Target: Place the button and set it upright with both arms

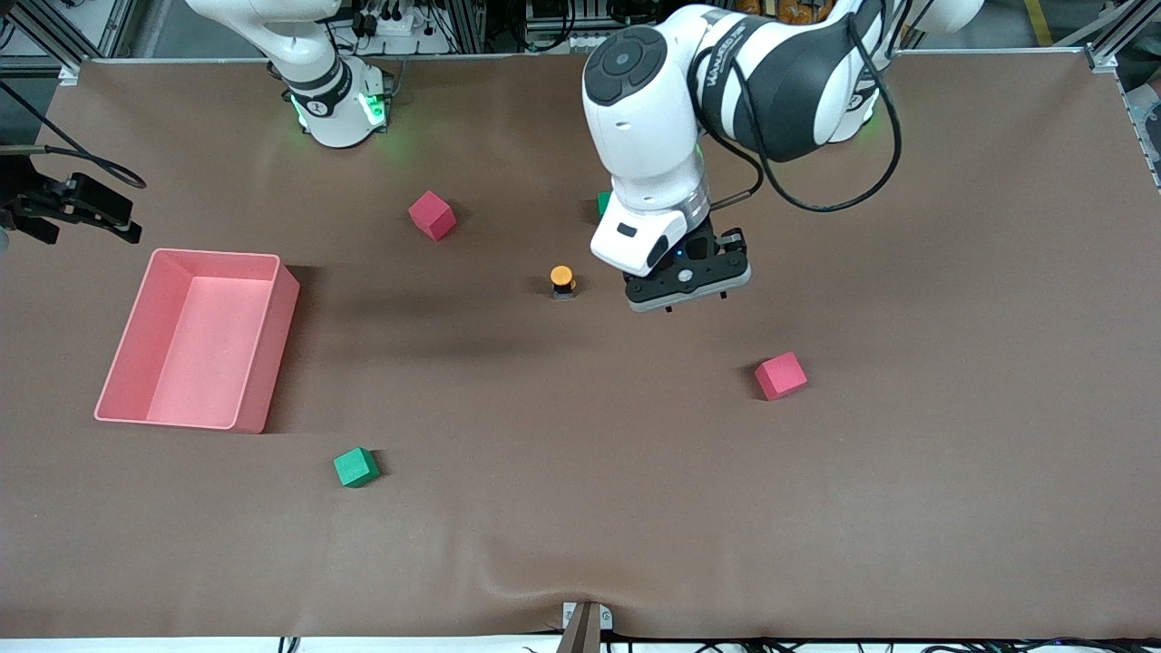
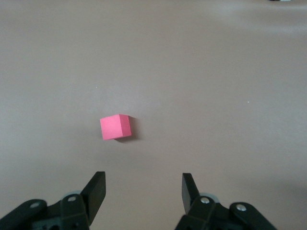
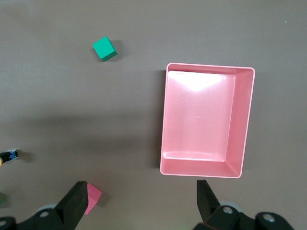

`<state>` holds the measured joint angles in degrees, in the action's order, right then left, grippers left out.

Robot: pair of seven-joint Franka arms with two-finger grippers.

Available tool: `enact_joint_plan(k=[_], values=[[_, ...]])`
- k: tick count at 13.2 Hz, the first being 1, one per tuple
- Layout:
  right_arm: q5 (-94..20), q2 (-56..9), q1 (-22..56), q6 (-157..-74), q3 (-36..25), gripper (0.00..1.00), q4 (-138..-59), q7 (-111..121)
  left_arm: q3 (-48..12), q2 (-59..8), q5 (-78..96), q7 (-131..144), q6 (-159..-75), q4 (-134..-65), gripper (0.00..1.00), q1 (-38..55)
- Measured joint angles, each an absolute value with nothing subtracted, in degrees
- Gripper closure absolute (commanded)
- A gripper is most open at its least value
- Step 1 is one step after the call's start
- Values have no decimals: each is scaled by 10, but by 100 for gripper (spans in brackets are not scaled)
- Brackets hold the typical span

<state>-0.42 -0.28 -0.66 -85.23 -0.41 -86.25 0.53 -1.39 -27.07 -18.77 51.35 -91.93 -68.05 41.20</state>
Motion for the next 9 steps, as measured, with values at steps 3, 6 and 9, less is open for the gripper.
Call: enact_joint_plan(k=[3,6,9], values=[[-4,-2,-7,-852,-4,0,-862,5,-15,-270,-173,513,-919,-681,27,410],[-4,-1,-7,-852,-4,0,-863,5,-15,-270,-151,509,-919,-681,21,402],[-4,-1,-7,-852,-4,0,-863,5,-15,-270,-147,483,-919,-681,0,395]])
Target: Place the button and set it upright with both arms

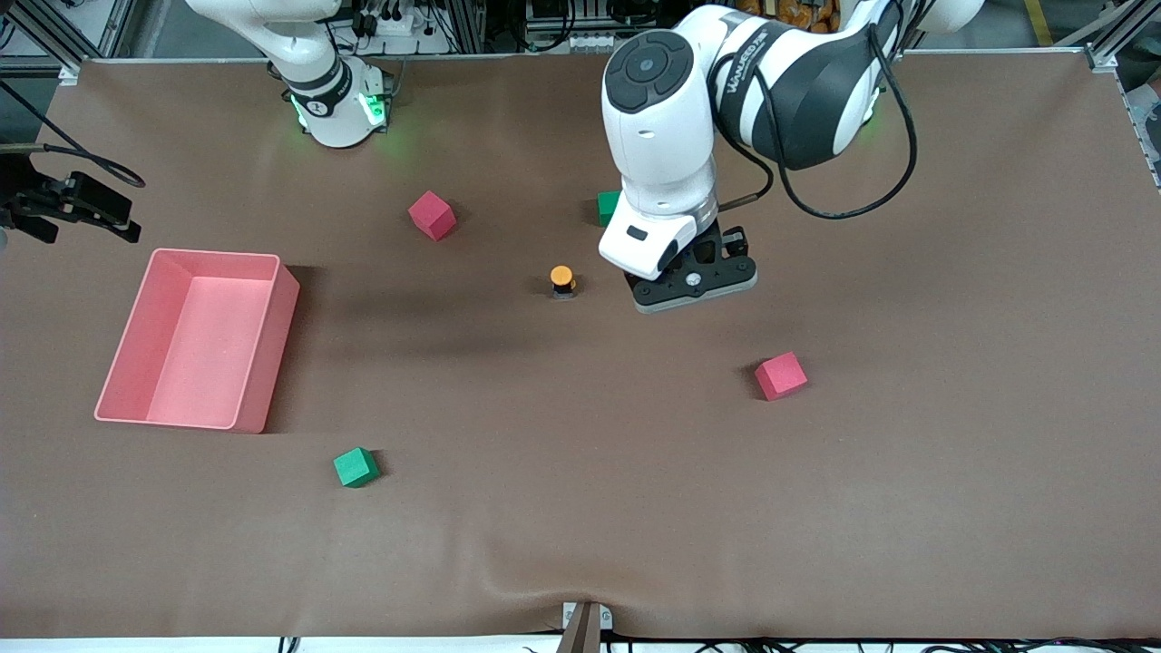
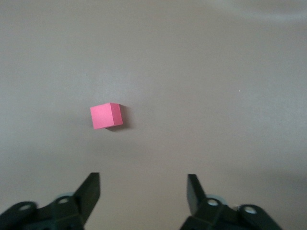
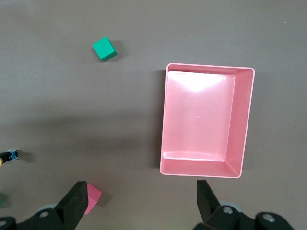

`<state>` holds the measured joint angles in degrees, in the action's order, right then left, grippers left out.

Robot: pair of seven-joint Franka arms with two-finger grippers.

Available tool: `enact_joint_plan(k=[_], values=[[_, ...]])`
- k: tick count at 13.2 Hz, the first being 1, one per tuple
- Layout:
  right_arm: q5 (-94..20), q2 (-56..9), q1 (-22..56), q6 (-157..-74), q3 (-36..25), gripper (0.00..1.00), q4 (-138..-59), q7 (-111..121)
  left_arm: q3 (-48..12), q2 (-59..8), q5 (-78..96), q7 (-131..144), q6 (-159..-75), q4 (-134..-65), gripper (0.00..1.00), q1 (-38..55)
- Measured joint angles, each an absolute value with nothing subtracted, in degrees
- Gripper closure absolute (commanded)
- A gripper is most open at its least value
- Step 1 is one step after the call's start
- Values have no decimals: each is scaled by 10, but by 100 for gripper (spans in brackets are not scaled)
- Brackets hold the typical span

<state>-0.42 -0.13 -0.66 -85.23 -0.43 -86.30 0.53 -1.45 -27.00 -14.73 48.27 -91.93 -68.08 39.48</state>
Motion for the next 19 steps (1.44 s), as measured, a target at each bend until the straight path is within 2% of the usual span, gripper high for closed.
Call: enact_joint_plan(k=[13,19], values=[[-4,-1,-7,-852,-5,0,-865,5,-13,-247,-132,401,-924,-677,0,284],[-4,0,-7,-852,-5,0,-866,5,-12,-167,8,254,-900,-676,0,125]])
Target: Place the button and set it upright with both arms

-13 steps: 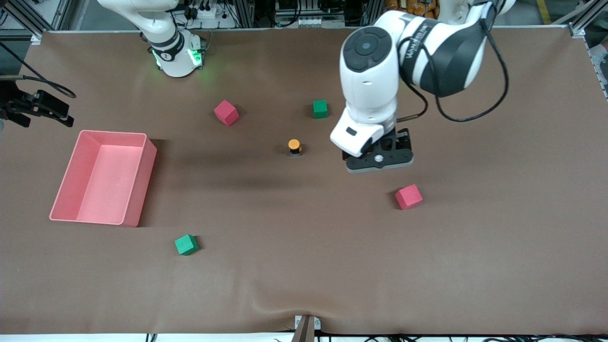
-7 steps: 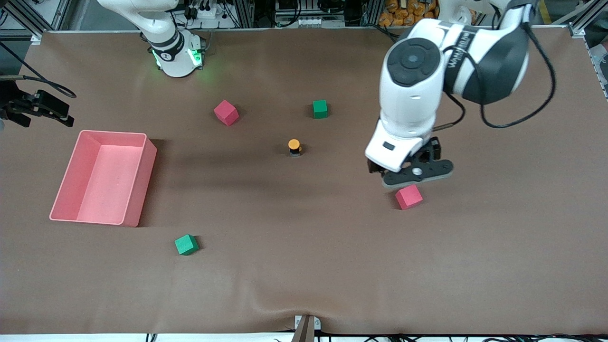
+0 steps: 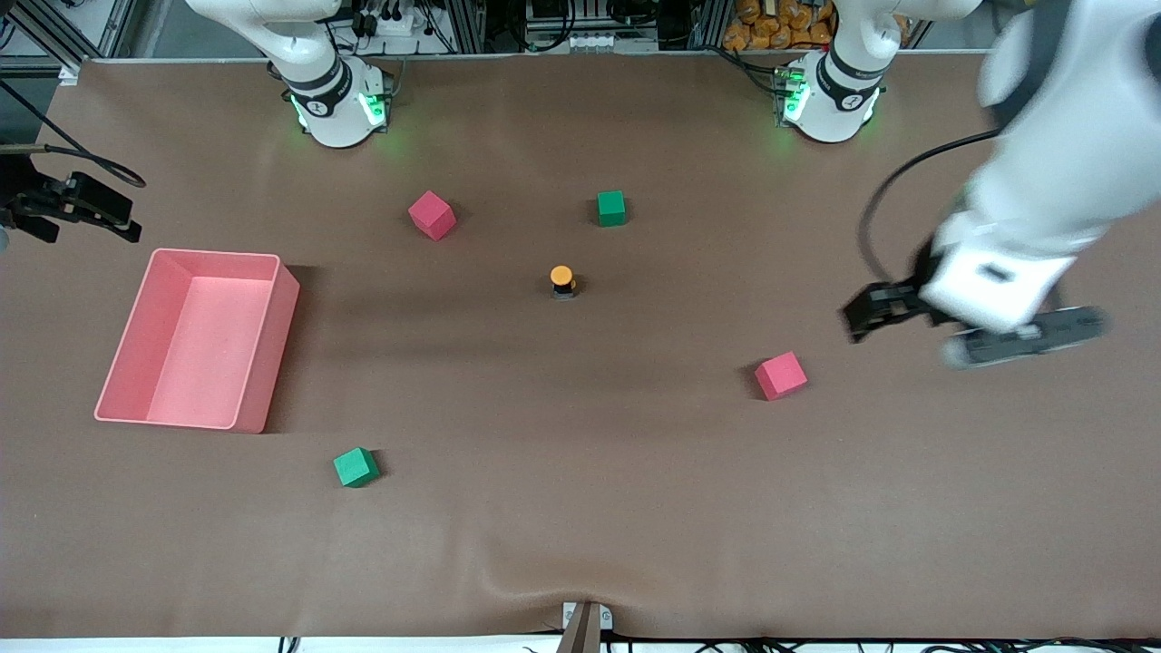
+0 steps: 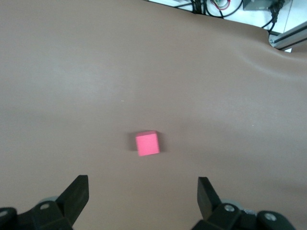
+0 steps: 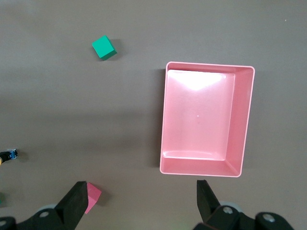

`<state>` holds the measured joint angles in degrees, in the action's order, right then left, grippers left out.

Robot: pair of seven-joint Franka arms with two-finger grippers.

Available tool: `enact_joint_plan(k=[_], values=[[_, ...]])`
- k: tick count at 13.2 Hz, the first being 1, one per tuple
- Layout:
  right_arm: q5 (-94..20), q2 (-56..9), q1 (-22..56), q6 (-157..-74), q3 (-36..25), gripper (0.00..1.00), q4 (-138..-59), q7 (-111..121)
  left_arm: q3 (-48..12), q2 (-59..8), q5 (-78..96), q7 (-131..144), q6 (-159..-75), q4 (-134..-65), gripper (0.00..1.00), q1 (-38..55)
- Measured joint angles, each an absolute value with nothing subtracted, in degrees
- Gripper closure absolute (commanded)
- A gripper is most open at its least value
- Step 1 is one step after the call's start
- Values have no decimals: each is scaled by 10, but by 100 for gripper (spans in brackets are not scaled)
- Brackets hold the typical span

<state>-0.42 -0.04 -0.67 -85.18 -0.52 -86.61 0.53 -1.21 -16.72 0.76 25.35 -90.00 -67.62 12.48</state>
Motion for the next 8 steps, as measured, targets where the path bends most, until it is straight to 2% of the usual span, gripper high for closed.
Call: enact_joint_plan(k=[8], values=[[-4,0,-7,-851,-6,0,-867,5,-13,-118,28,98,-851,-681,0,3]])
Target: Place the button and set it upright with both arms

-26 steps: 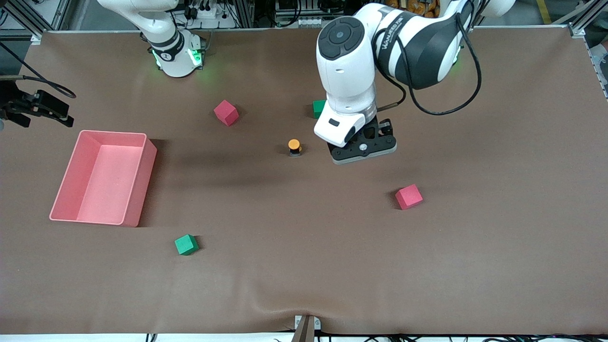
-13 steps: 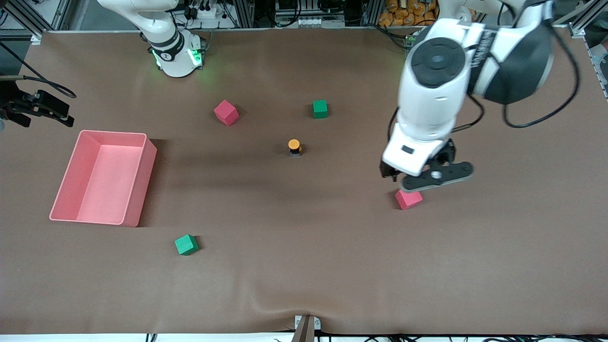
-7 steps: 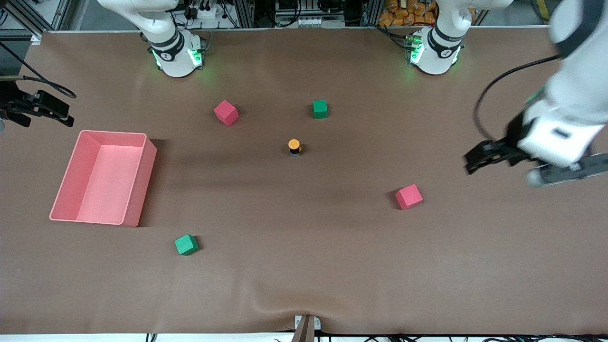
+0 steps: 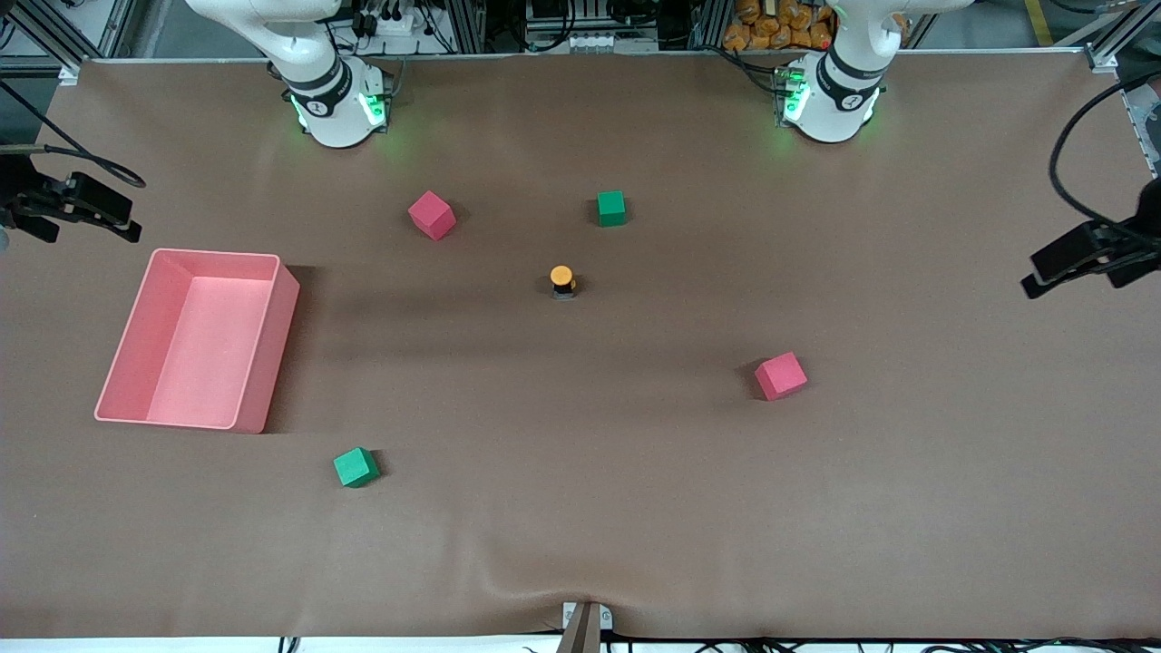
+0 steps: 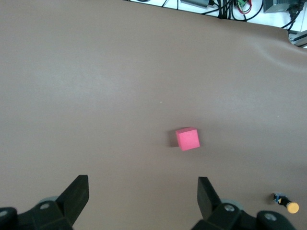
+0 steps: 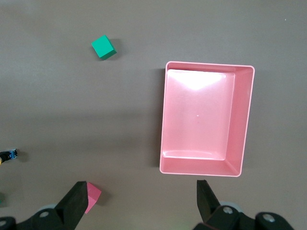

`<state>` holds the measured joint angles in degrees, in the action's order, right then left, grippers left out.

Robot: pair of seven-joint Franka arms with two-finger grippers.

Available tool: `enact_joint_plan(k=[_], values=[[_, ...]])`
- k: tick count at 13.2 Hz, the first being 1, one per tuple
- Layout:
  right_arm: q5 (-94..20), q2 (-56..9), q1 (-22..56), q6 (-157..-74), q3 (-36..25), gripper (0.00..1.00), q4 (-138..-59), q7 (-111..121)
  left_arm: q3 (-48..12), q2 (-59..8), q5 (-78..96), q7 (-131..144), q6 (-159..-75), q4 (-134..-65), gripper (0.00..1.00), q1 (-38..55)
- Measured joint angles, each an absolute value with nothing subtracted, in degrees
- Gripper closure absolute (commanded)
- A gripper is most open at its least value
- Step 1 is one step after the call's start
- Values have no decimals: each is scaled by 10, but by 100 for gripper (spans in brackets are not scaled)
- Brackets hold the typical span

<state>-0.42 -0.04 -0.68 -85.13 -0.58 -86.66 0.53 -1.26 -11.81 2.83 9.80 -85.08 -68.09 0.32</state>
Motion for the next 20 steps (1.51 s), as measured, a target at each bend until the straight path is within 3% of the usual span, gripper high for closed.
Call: enact_joint_plan(k=[5,13,17,20], values=[[-4,0,-7,-850,-6,0,-867,5,-16,-88,36,90,-803,-693,0,-6],[-4,0,-7,-849,-6,0,-867,5,-51,33,38,89,-850,-876,0,-2],[-4,0,-7,-849,-6,0,-867,5,-38,34,37,74,-866,-884,0,-1],[-4,0,-7,-849,-6,0,-867,5,5,34,17,55,-868,-881,0,38]])
